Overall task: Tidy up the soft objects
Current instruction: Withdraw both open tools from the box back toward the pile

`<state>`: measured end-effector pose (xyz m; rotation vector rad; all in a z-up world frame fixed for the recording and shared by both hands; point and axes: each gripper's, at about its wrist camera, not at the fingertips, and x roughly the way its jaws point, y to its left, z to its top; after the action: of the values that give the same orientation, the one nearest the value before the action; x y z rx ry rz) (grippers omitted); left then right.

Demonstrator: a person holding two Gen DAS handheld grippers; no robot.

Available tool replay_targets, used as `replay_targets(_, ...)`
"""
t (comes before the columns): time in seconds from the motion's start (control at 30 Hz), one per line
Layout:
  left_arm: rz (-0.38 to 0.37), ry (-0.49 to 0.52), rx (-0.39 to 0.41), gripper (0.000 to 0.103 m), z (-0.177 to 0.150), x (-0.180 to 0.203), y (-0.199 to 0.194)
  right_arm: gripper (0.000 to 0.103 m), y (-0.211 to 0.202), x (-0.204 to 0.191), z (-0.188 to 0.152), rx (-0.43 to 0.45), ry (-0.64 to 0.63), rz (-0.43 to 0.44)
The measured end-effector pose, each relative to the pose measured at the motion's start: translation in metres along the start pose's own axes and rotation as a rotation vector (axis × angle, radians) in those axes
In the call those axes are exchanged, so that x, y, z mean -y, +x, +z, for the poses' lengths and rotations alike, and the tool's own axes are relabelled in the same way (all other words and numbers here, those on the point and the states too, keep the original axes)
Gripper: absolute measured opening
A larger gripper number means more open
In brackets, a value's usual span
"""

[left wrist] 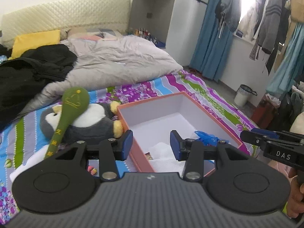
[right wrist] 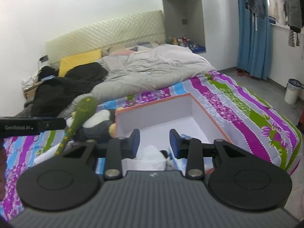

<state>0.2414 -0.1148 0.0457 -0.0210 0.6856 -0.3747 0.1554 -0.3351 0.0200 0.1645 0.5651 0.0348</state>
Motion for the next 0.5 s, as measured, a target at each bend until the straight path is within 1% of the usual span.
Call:
replay_targets(0.23,0.039,-0.026,0.058,0.049,-0.035,-0.013,-0.046,0.037,-0.018,-0.032,-0.017,0.027,-0.047,0.058)
replay_targets(0.3,0.06,-0.033,0.071,0.049,-0.045,-0.018,-0.057,0.037,-0.022,-0.042,-0.023,0.031,-0.064,0.073)
replay_targets(0.43,0.081,-0.068,0.081,0.049,-0.066,-0.03,-0.079,0.037,-0.023,-0.062,-0.038,0.01,-0.082,0.113)
replay_targets(0.5,0.104,-0.084,0.083,0.049,-0.077,-0.036,-0.088,0.037,-0.022,-0.073,-0.047,-0.003,-0.101,0.14)
